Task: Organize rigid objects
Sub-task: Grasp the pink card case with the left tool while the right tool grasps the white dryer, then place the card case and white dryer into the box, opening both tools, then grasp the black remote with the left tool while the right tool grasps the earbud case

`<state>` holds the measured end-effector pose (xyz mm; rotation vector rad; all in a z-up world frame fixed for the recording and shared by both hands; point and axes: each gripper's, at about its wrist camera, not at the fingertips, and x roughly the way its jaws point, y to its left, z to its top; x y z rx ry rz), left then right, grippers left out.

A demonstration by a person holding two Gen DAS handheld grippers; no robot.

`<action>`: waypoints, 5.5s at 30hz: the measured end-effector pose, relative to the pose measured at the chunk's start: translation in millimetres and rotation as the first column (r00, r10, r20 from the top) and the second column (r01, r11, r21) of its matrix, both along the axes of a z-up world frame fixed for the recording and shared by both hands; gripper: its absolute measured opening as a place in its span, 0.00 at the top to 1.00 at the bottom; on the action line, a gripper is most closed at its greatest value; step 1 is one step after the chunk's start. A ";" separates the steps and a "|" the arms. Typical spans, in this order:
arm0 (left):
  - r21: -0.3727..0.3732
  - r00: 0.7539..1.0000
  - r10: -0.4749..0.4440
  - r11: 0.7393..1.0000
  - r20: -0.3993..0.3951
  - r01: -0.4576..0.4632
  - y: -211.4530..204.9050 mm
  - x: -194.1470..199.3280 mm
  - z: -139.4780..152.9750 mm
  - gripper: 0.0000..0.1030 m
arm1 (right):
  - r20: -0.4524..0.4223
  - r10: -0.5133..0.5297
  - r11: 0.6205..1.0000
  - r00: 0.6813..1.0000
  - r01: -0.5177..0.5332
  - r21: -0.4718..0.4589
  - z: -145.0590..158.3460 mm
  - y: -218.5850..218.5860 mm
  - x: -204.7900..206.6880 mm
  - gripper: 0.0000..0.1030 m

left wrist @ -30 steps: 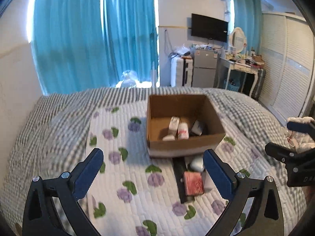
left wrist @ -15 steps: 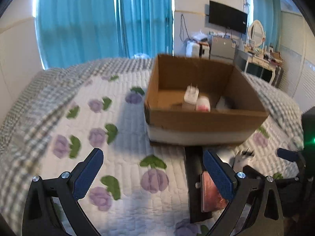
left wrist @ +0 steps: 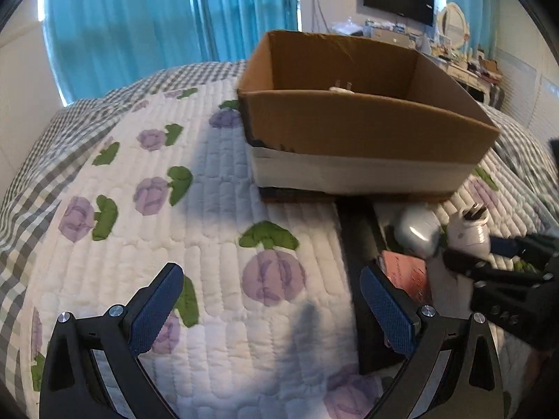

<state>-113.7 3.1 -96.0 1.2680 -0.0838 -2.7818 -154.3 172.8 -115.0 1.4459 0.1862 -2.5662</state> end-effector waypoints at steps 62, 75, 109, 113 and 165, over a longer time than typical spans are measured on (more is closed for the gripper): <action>0.129 0.977 -0.210 0.969 -0.026 0.212 85.3 4.7 78.3 0.90 | -0.147 -0.058 0.998 0.987 0.053 -0.039 86.2 56.0 53.5 0.54; 0.025 0.976 -0.144 0.988 -0.164 0.149 37.1 2.2 163.7 0.90 | -0.310 0.048 0.999 0.950 -0.046 0.012 195.9 25.8 53.7 0.54; -0.026 0.990 -0.129 0.991 -0.061 0.128 13.3 -160.5 85.2 0.81 | -0.205 0.135 0.991 0.969 -0.132 0.029 128.0 -14.1 -115.7 0.54; -0.011 0.990 -0.109 0.994 -0.086 0.108 0.8 -156.5 95.8 0.81 | -0.133 0.151 0.988 0.979 -0.148 0.030 116.3 -26.2 -134.7 0.54; 0.003 0.999 -0.007 1.000 -0.033 0.007 21.3 -24.8 9.3 0.00 | -0.229 -0.024 1.000 0.973 0.028 0.013 51.2 14.7 1.5 0.00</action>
